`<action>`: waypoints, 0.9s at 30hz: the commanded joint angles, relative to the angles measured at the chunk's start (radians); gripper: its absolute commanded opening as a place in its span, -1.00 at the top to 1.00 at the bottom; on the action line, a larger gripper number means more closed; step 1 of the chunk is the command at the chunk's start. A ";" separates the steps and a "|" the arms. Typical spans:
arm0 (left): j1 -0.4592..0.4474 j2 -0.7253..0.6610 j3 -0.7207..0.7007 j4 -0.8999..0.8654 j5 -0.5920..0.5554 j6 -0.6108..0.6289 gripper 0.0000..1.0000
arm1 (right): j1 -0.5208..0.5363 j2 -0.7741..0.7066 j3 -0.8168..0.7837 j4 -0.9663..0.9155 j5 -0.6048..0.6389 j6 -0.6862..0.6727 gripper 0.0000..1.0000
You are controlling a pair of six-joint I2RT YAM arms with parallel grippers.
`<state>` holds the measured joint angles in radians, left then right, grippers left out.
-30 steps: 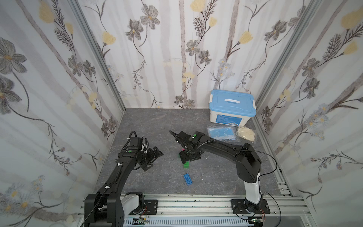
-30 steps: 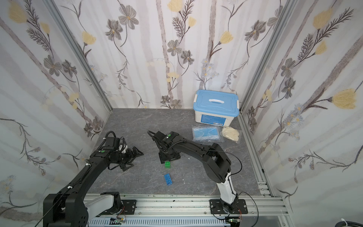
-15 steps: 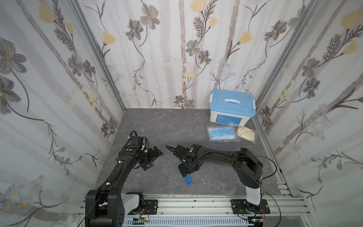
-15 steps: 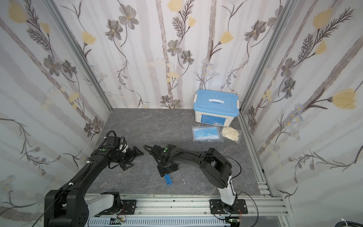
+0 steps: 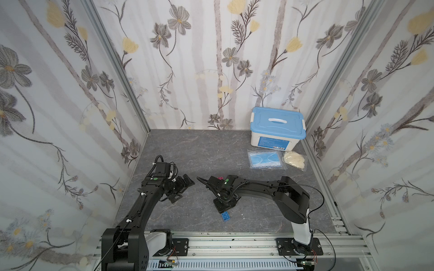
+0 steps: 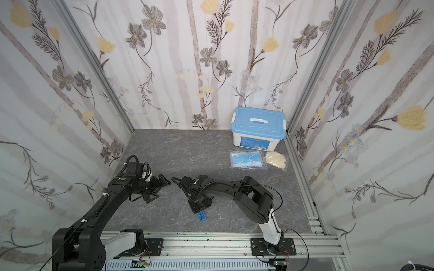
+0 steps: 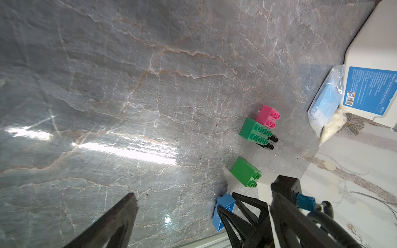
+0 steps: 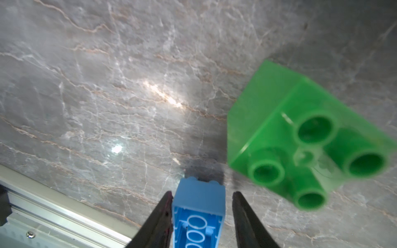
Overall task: Assemble the letter f with lego
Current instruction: Pick up the lego brick from the center of the board.
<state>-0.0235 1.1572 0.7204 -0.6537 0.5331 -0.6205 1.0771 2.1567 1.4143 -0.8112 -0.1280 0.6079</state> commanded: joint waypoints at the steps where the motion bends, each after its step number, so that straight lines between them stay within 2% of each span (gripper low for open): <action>1: 0.000 -0.003 0.012 -0.010 -0.015 0.016 -1.00 | 0.001 0.003 -0.005 0.021 -0.006 -0.003 0.19; 4: 0.000 0.001 0.014 -0.009 -0.010 0.018 -1.00 | 0.001 -0.006 0.003 0.009 -0.005 -0.010 0.32; 11: -0.010 0.022 0.026 0.026 0.027 0.021 -0.97 | -0.051 -0.148 0.025 -0.021 -0.069 -0.035 0.42; 14: -0.052 0.031 0.050 0.069 0.073 0.013 -0.94 | -0.145 -0.226 0.020 0.028 -0.165 -0.039 0.43; 19: -0.184 0.035 0.104 0.236 0.174 -0.008 -0.91 | -0.359 -0.299 0.037 0.199 -0.413 0.021 0.44; 24: -0.284 0.064 0.152 0.437 0.283 -0.063 -0.86 | -0.484 -0.315 0.075 0.341 -0.578 0.127 0.43; 27: -0.321 0.108 0.169 0.572 0.337 -0.127 -0.82 | -0.510 -0.320 0.078 0.431 -0.659 0.201 0.42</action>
<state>-0.3248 1.2381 0.8730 -0.2733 0.7826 -0.6815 0.5797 1.8439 1.4837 -0.5404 -0.6365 0.7139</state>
